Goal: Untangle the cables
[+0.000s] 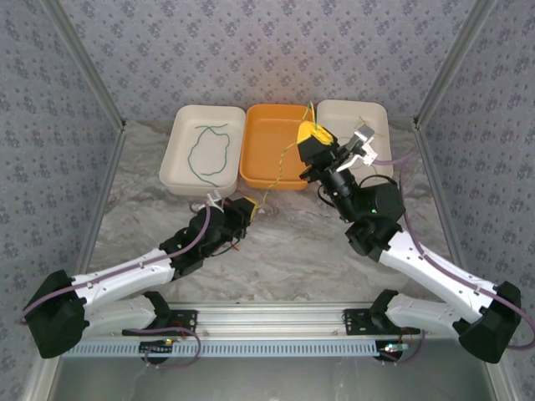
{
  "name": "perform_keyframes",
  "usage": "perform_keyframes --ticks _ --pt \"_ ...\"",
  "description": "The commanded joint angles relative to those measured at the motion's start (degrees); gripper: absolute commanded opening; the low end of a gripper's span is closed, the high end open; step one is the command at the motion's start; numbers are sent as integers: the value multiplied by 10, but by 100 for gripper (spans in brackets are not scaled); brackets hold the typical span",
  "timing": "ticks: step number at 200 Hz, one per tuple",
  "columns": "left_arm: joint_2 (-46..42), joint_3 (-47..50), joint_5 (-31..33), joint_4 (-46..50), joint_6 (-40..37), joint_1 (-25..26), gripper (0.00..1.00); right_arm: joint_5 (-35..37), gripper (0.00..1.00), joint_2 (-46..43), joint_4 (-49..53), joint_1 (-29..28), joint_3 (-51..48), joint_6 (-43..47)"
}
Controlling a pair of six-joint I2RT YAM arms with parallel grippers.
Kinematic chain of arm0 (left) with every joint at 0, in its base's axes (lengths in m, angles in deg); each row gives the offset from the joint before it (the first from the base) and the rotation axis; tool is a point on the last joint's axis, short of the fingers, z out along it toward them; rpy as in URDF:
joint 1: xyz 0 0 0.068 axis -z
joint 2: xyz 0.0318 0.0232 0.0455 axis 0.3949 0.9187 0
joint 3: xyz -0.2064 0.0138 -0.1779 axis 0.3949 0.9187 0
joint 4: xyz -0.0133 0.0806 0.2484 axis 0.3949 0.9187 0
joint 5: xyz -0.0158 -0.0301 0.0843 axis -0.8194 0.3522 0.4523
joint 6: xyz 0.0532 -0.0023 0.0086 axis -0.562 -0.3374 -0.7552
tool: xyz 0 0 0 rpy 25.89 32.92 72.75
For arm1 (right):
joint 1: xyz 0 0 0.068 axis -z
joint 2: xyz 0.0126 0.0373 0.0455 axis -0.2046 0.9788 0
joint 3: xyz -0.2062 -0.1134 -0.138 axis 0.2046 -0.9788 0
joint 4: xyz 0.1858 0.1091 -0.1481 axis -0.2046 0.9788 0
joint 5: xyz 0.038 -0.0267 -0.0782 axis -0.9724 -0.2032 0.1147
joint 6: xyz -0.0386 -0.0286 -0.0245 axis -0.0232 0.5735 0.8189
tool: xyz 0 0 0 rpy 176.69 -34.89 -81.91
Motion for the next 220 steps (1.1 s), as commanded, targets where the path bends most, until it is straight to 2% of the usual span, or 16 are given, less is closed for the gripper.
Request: perform_keyframes --ticks 1,11,19,34,46,59,78,90,104,134,162,195,220 --pt "-16 18 28 58 -9 -2 12 22 0 -10 23 7 62 20" --pt "-35 17 31 76 -29 -7 38 22 0 -9 65 10 78 26" --pt "-54 12 31 96 -51 -13 51 18 0 -8 98 11 91 33" --pt "-96 -3 33 152 -101 -28 68 16 0 -5 164 15 115 41" --pt "-143 -24 45 200 -178 -42 74 5 0 0 219 21 137 46" --pt "-187 -66 73 272 -290 -54 76 -5 0 8 294 31 178 45" --pt "-211 -149 109 352 -506 -58 76 -18 0 21 398 50 221 47" --pt "-197 -193 87 369 -620 -61 76 -23 0 28 439 59 238 49" --pt "-163 -239 62 392 -700 -61 75 -22 0 34 471 69 247 52" --pt "-95 -304 74 441 -751 -61 81 -17 0 31 483 96 231 33" --pt "-58 -311 -20 376 -811 -48 77 -36 0 42 515 120 239 11" --pt "-2 -313 -59 303 -925 -2 83 -70 0 68 575 138 268 -20" --pt "30 -316 -64 259 -972 27 88 -80 0 75 591 139 269 -29"
